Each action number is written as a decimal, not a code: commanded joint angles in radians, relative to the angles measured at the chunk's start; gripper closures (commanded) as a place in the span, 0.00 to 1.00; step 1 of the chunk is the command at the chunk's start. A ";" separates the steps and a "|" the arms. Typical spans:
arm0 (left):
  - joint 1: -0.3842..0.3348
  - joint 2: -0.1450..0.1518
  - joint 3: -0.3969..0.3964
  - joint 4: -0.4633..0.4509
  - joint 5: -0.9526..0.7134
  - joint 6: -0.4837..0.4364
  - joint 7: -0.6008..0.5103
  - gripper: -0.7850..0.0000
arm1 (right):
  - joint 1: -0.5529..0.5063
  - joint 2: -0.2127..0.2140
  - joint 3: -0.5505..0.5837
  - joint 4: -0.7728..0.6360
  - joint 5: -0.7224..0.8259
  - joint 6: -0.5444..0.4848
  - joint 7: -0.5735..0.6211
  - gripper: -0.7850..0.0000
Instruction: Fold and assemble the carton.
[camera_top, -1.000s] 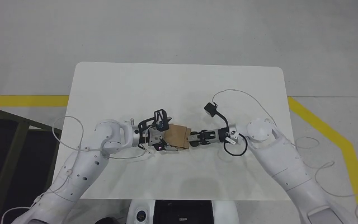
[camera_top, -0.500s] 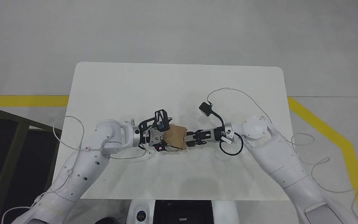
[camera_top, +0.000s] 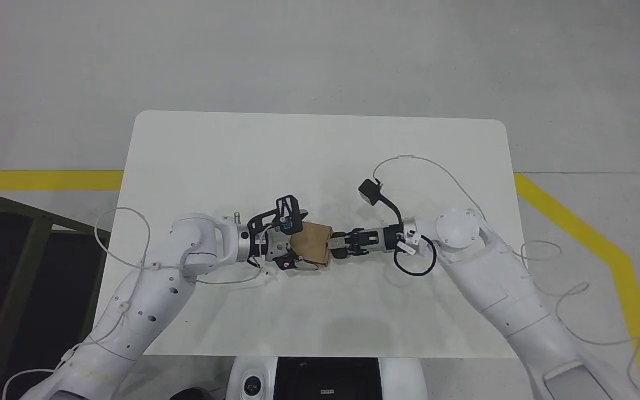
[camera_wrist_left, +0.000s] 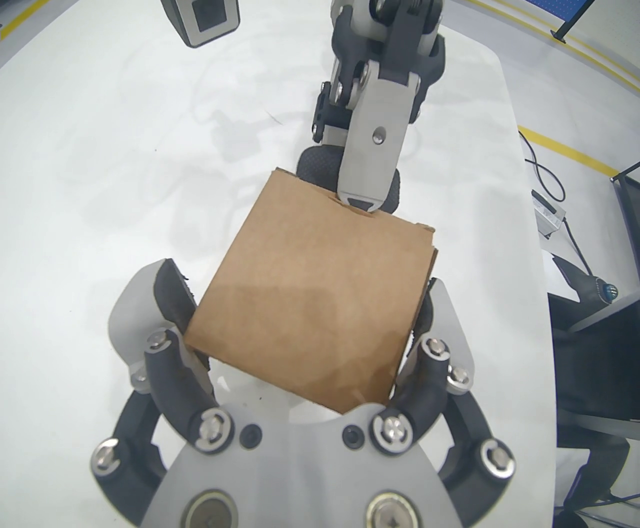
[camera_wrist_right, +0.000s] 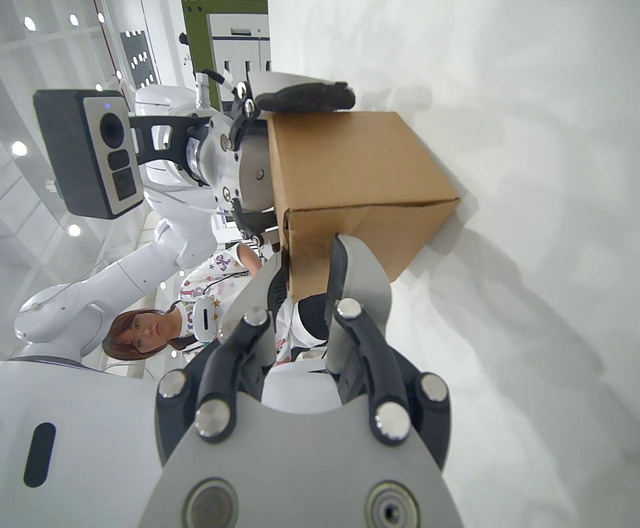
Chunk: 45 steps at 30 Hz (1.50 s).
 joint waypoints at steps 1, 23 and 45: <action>0.000 0.000 0.000 0.000 -0.001 0.001 -0.001 0.00 | -0.014 0.004 0.013 -0.011 0.008 0.001 -0.001 0.72; -0.004 -0.001 0.006 0.000 -0.009 0.004 -0.010 0.00 | -0.089 0.021 0.017 -0.101 -0.043 0.055 0.022 1.00; -0.005 0.000 0.003 0.003 -0.015 0.005 -0.012 0.00 | -0.018 -0.006 -0.038 -0.037 -0.028 0.035 0.020 1.00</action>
